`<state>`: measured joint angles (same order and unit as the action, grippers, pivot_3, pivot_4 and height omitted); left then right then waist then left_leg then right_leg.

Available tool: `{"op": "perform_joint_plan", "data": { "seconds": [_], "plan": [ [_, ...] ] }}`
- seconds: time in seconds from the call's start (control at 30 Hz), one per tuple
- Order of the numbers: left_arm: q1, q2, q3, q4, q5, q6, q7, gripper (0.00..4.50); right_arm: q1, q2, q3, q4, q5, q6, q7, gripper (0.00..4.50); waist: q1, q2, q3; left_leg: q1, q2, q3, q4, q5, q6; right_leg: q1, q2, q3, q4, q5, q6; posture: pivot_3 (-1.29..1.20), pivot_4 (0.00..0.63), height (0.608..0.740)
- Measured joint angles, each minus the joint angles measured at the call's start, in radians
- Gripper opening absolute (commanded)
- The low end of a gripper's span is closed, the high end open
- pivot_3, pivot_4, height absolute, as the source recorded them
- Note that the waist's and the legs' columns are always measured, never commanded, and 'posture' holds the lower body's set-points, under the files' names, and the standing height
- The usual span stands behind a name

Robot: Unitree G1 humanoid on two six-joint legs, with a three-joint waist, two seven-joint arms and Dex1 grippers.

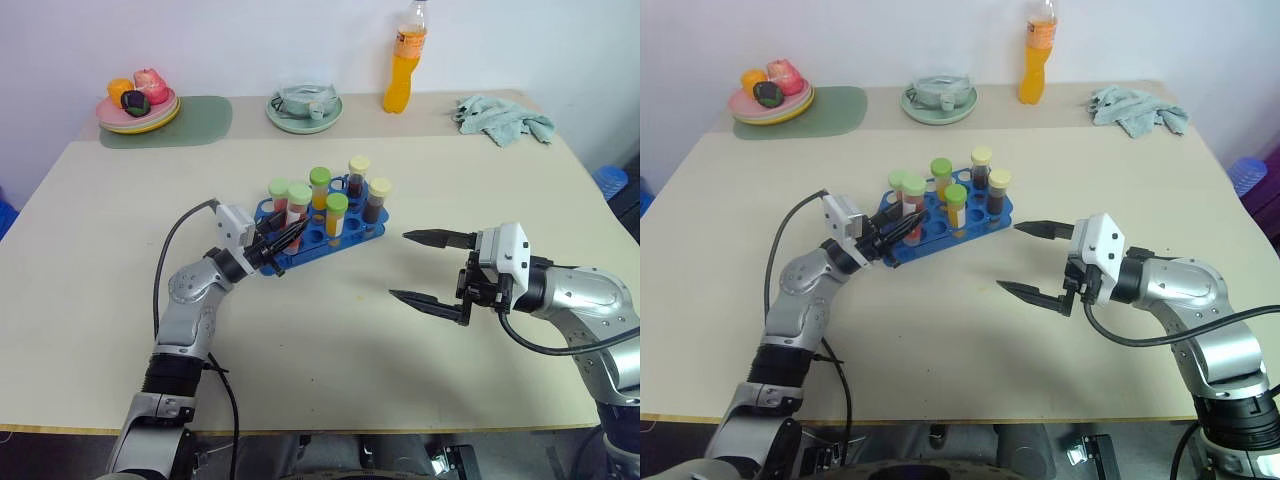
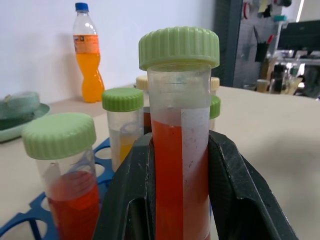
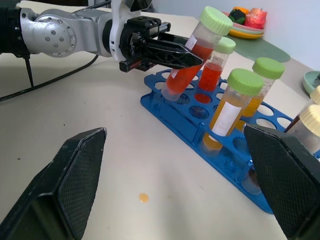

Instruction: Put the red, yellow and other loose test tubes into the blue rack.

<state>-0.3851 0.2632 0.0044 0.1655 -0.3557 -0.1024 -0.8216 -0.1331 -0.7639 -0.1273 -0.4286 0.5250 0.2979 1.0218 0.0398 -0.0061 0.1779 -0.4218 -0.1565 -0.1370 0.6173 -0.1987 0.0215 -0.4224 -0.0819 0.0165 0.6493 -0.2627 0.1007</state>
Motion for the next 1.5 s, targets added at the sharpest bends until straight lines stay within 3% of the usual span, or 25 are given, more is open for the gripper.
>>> {"op": "perform_joint_plan", "data": {
  "seconds": [0.73,1.13,1.5],
  "plan": [
    [-0.088,-0.028,0.007,0.218,0.009,-0.192,-0.097,0.77,0.000,0.008,0.002,0.000,-0.010,-0.012,-0.054,4.50,0.000,0.000,-0.001,0.000,0.000,0.000,0.002,0.000,0.000,0.001,0.000,0.000,0.001,0.000,0.000,0.00,0.150,0.740],
    [-0.110,-0.037,0.045,0.297,-0.081,-0.173,-0.226,0.77,0.043,0.037,0.002,-0.022,-0.032,-0.023,-0.111,4.50,-0.001,0.000,-0.001,0.000,0.000,0.000,0.003,0.000,0.000,0.002,0.000,0.000,0.001,0.000,0.001,0.00,0.150,0.740],
    [-0.181,-0.003,0.096,0.479,-0.116,-0.231,-0.391,0.77,0.046,0.063,0.009,-0.023,-0.064,-0.056,-0.145,4.50,-0.002,-0.001,-0.008,0.007,0.000,0.000,0.003,-0.001,0.002,0.009,0.000,0.000,0.000,0.000,0.001,0.00,0.150,0.740]
  ]
}}
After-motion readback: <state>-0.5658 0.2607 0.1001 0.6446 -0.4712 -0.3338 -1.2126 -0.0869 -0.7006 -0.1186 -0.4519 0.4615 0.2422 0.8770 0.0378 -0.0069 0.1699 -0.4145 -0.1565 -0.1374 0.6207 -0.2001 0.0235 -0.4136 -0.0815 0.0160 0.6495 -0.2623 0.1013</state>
